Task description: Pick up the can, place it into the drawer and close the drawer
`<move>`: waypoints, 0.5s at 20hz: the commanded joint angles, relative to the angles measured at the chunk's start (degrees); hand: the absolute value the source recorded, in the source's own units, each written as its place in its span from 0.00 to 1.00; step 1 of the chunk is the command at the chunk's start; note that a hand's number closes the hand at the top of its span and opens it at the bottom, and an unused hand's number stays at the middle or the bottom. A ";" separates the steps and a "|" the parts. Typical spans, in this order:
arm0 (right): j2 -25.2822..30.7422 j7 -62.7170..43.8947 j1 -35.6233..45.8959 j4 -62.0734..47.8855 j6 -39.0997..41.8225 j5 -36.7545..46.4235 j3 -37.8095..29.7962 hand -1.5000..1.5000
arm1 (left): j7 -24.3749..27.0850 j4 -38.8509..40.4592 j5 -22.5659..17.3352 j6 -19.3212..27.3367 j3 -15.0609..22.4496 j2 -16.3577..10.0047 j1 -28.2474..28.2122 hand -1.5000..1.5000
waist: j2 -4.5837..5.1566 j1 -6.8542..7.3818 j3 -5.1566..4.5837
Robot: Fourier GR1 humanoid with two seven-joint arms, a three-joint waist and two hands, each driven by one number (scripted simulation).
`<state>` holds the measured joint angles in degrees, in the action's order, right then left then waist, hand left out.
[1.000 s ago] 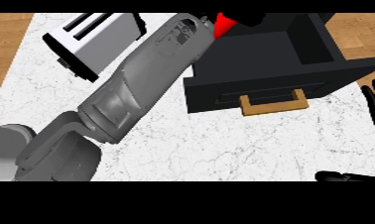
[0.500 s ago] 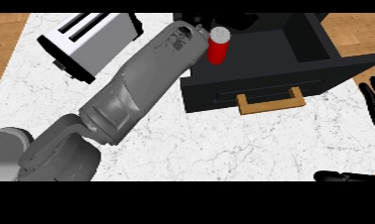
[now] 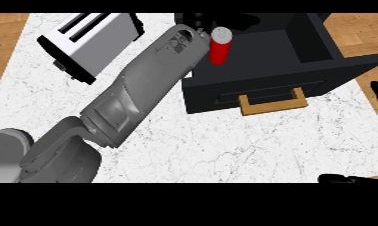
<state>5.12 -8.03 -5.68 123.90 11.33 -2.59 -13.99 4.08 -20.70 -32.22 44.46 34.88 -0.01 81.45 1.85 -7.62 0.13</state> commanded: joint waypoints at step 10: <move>6.26 6.51 2.31 3.32 0.64 16.57 3.97 0.00 | 2.65 -3.19 -6.62 1.26 -1.31 0.01 -0.62 0.00 | -0.53 2.31 -0.03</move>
<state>9.65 -4.84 -3.45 127.88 11.51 10.18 -10.42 5.60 -22.80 -37.11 45.29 34.15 0.00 80.99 1.62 -6.44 0.07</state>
